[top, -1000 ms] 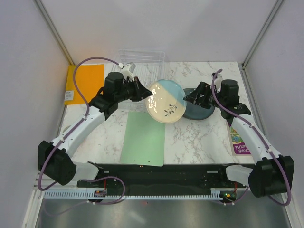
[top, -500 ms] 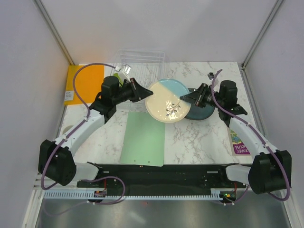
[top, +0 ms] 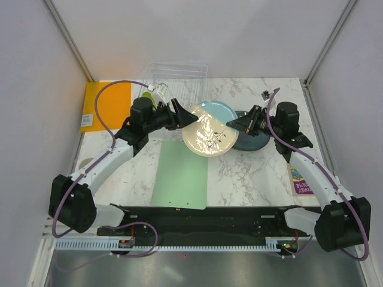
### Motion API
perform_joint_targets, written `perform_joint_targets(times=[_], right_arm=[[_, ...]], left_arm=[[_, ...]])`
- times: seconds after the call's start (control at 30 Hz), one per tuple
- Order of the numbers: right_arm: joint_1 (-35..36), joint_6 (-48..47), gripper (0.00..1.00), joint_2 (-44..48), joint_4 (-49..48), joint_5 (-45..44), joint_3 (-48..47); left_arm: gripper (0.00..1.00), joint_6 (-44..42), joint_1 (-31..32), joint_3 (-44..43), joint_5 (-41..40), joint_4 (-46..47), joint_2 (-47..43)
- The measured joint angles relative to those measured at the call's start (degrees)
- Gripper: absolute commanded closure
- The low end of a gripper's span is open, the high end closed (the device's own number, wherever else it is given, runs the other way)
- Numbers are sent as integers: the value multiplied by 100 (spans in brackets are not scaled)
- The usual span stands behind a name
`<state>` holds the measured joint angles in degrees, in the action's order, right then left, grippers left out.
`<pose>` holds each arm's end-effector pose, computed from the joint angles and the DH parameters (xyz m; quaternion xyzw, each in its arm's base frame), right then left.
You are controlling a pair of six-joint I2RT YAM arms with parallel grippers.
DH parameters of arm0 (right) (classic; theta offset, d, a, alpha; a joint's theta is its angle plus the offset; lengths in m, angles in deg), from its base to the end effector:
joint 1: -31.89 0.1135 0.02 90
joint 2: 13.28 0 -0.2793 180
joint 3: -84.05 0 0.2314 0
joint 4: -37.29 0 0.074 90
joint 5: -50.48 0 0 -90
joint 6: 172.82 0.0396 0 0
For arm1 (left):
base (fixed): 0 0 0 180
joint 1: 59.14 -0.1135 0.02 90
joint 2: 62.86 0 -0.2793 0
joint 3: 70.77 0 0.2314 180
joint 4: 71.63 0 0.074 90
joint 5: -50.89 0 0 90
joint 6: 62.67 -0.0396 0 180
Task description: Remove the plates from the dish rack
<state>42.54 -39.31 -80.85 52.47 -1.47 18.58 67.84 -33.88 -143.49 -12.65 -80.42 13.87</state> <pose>0.2364 0.0693 0.3319 0.0300 0.7849 0.4889 0.3795 0.2579 -0.1412 0.3449 0.0406 0.7730 -0.4799 0.4129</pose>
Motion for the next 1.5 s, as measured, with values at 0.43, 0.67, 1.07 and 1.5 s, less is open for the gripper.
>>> perform_joint_targets(times=[0.43,0.67,1.07,1.5], right_arm=[[-1572,-1086,100,-413,1613,-1187,-520],[-1838,-1390,100,-951,1799,-1377,-553],[-2232,-1429,94,-1871,1366,-1217,-595],[-2232,-1624,27,-2774,1405,-841,-660]], left_arm=[[10,-1150,79,428,-2059,-918,-1709],[8,-1497,76,496,-2535,-1250,-2221],[6,-1766,74,529,-2863,-1650,-2623],[6,-1812,74,529,-2935,-1716,-2485]])
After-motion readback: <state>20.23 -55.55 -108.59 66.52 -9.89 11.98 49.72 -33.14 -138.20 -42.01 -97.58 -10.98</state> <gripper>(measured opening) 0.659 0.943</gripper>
